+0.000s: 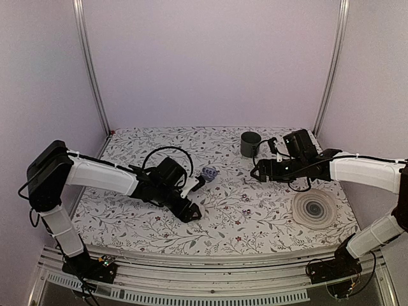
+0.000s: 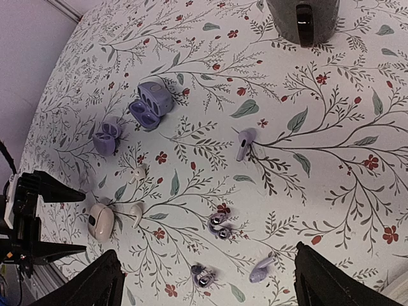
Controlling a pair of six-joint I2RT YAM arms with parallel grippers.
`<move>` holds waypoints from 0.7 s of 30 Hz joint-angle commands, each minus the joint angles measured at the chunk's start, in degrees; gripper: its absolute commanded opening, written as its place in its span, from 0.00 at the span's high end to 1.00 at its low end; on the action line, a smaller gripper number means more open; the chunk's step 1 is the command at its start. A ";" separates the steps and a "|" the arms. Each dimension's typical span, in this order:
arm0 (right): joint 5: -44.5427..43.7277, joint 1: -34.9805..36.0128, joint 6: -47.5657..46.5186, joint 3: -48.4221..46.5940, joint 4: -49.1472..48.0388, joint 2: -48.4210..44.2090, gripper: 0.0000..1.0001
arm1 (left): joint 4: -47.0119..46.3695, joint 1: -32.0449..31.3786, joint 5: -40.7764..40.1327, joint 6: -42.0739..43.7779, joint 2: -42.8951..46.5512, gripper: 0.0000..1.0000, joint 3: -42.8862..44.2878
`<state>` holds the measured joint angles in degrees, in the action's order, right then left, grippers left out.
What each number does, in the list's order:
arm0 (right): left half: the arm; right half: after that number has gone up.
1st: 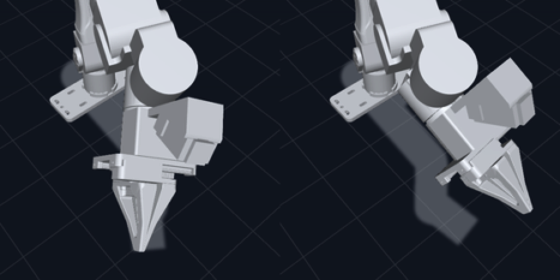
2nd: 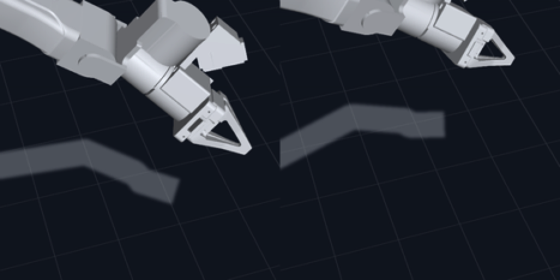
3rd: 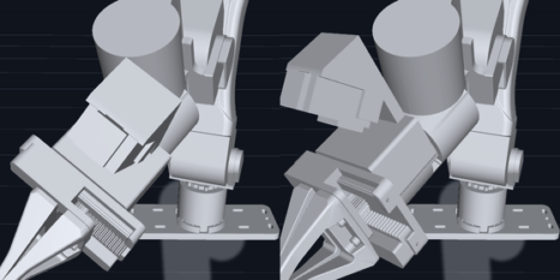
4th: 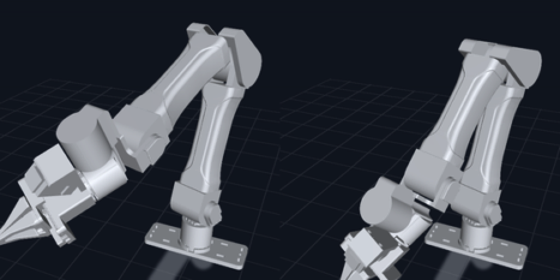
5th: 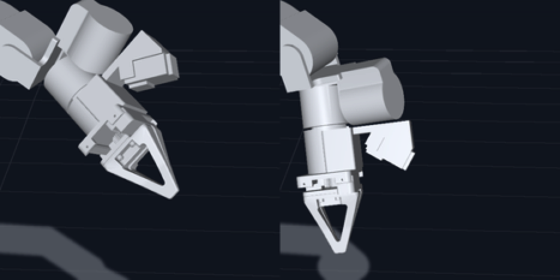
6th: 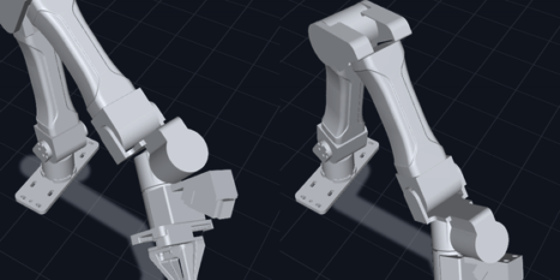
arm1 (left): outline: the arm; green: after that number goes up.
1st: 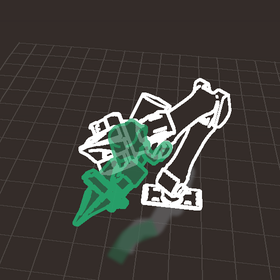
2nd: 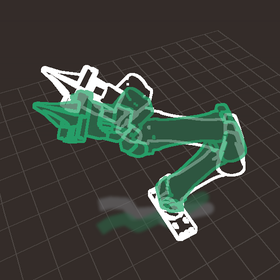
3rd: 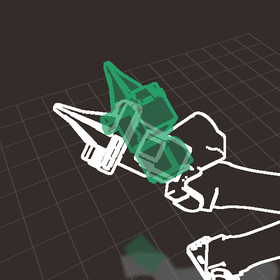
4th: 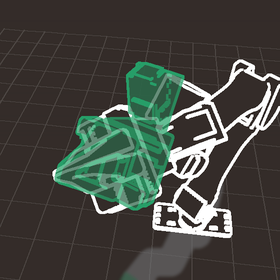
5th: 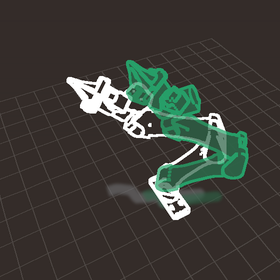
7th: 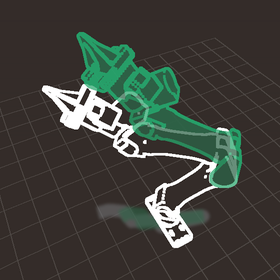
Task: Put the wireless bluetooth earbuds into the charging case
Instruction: Adjust the charging case at the center of the board.
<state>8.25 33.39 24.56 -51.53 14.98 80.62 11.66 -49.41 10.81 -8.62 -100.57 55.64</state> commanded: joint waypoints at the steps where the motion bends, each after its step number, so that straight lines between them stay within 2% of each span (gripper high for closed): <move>1: -0.96 0.36 -0.42 0.29 -1.09 -0.07 0.06 | -8.07 -0.80 1.50 15.04 3.58 0.16 -4.56; 9: -0.62 0.36 -1.17 1.59 -2.55 -0.32 0.06 | -14.50 -1.84 2.70 32.53 3.34 0.16 -8.74; 14: -0.11 0.36 -1.18 2.07 -2.98 -0.54 0.06 | -15.22 -2.13 4.71 34.22 -0.84 0.17 -7.58; 21: 0.59 0.37 -1.35 2.86 -3.29 -0.51 0.06 | -19.61 -2.99 0.19 37.25 -3.70 0.20 -7.87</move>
<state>8.10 33.39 24.10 -49.84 13.21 80.62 -3.77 -51.20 13.54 25.04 -102.87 47.70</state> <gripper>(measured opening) 0.936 0.802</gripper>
